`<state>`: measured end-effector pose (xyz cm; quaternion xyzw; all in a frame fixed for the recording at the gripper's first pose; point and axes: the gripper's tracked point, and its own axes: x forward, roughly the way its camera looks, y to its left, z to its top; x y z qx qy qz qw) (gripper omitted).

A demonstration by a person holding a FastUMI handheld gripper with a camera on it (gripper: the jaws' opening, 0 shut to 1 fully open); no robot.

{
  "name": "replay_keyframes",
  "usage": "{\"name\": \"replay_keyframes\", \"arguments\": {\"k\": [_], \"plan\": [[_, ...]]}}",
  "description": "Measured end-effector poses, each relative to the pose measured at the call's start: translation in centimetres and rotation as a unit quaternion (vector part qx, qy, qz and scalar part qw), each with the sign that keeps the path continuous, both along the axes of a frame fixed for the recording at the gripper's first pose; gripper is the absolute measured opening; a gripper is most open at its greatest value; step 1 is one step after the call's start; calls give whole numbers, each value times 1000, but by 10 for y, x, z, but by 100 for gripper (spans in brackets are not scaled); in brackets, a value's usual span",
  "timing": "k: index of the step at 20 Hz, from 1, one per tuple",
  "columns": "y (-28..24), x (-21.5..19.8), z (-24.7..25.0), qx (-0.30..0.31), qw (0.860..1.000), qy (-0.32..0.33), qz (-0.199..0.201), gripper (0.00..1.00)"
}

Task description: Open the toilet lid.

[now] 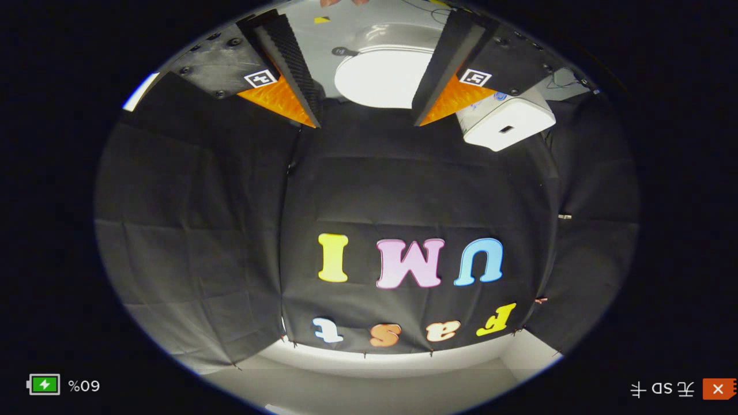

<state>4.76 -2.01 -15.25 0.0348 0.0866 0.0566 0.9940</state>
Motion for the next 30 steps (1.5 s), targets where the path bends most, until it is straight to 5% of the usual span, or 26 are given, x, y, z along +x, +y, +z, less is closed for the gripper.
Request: {"name": "replay_keyframes", "arguments": {"k": [5, 14, 30], "plan": [[-15, 18, -75, 81, 993, 87, 7, 99], [-62, 51, -181, 209, 955, 210, -15, 99], [-92, 109, -361, 396, 834, 381, -51, 99]]}}
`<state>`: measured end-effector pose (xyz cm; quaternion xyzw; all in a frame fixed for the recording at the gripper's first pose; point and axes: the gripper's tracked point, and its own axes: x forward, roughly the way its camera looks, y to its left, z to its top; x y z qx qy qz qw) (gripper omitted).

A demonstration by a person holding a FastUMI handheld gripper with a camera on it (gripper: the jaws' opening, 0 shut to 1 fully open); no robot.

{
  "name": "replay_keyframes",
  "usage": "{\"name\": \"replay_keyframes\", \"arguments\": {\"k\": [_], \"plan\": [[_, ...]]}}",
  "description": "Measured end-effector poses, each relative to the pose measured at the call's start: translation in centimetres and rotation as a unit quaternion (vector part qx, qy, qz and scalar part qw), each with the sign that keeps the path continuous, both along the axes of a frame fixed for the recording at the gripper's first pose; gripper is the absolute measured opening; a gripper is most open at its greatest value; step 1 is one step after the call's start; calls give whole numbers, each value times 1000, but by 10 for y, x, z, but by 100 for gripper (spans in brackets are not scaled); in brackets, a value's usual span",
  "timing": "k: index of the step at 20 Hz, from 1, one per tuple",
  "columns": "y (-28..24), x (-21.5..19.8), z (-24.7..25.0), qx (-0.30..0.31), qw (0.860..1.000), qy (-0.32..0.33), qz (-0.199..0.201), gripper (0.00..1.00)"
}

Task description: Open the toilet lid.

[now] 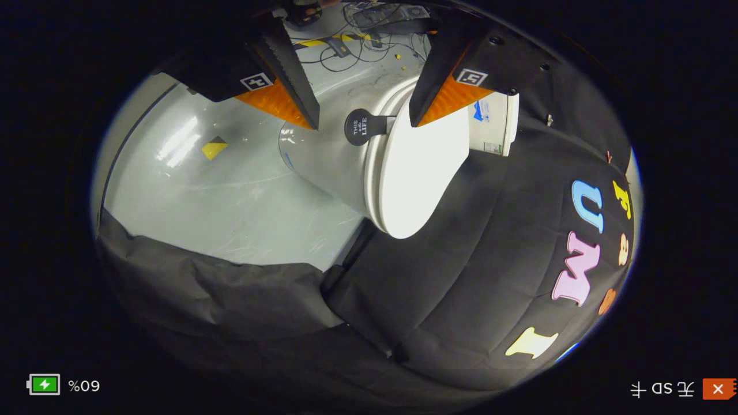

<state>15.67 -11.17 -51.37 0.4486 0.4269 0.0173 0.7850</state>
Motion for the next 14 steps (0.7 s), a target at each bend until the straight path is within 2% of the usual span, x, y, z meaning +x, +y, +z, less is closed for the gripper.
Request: {"name": "replay_keyframes", "arguments": {"k": [4, 5, 6, 8, 11, 12, 14], "plan": [[15, 14, -22, 31, 999, 31, 7, 95], [19, 16, -22, 44, 999, 31, 6, 85], [25, 21, -22, 65, 997, 30, 3, 83], [33, 18, -39, 65, 996, 60, 10, 59], [19, 18, -21, 90, 995, 40, -10, 23], [27, 19, -23, 86, 996, 32, 0, 11], [33, 19, -22, 55, 998, 24, 5, 11]]}}
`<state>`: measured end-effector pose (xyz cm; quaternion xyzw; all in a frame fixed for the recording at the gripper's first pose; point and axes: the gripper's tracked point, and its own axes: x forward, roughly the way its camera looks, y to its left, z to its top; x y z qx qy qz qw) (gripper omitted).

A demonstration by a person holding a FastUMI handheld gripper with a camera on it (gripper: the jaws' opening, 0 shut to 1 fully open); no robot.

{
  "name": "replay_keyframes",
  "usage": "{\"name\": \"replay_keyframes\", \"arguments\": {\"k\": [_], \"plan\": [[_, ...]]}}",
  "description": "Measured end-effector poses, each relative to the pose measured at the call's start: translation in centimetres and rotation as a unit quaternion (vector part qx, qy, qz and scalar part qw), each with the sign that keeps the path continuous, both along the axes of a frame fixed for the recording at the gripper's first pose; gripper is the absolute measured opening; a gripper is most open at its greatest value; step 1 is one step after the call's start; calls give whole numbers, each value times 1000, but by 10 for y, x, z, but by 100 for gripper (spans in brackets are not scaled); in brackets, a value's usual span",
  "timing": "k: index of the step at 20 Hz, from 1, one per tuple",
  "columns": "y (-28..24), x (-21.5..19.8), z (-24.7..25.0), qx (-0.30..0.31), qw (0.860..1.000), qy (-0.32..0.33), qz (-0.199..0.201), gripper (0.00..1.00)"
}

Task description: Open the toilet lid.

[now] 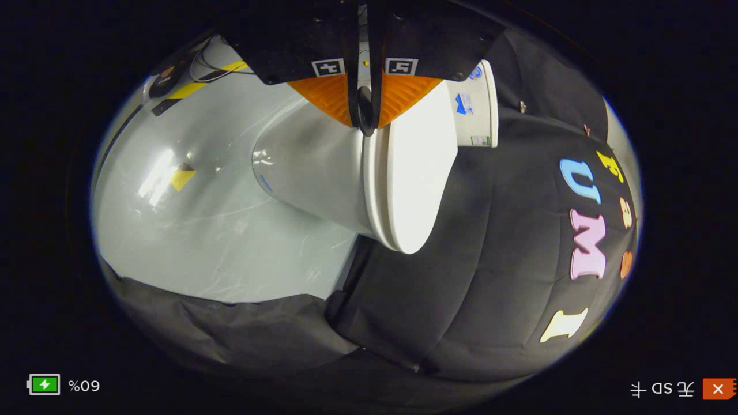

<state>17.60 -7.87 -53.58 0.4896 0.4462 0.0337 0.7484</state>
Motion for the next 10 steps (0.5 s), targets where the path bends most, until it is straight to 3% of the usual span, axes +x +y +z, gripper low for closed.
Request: {"name": "replay_keyframes", "arguments": {"k": [5, 10], "plan": [[0, 1, 27, -97, 995, 5, 10, 11], [10, 13, 96, -144, 989, -23, 11, 11]]}}
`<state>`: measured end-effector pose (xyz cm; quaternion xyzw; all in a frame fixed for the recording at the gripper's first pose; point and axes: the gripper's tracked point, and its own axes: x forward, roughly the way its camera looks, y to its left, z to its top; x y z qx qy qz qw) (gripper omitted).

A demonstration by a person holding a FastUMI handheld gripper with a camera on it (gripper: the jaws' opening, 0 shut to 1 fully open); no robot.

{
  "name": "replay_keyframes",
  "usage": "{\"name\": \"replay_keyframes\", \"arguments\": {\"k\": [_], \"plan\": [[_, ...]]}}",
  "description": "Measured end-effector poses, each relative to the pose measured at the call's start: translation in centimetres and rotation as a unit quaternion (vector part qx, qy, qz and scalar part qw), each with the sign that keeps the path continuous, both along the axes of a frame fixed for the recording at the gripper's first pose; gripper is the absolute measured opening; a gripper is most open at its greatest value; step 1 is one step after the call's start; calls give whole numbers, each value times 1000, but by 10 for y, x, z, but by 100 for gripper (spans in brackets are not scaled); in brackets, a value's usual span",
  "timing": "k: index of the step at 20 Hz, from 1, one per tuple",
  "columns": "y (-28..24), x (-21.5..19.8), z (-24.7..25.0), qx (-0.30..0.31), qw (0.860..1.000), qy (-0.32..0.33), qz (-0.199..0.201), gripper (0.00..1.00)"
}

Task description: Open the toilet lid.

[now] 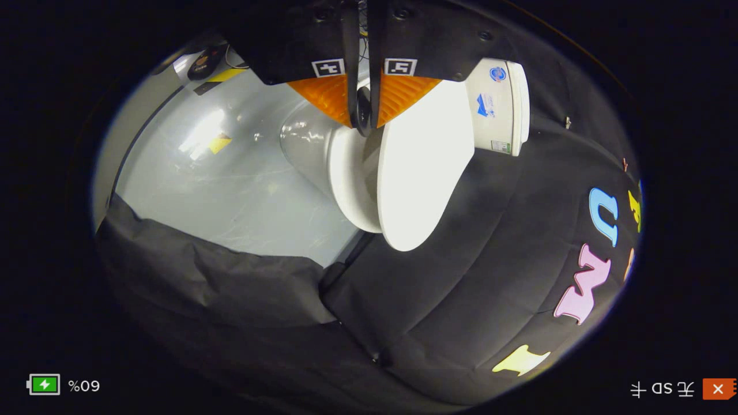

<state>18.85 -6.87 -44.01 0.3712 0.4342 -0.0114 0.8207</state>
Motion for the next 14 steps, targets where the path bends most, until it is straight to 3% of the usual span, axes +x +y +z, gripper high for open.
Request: {"name": "replay_keyframes", "arguments": {"k": [8, 14], "plan": [[41, 3, 104, -99, 994, -48, 2, 6], [104, 4, 191, -200, 973, -113, 29, 6]]}}
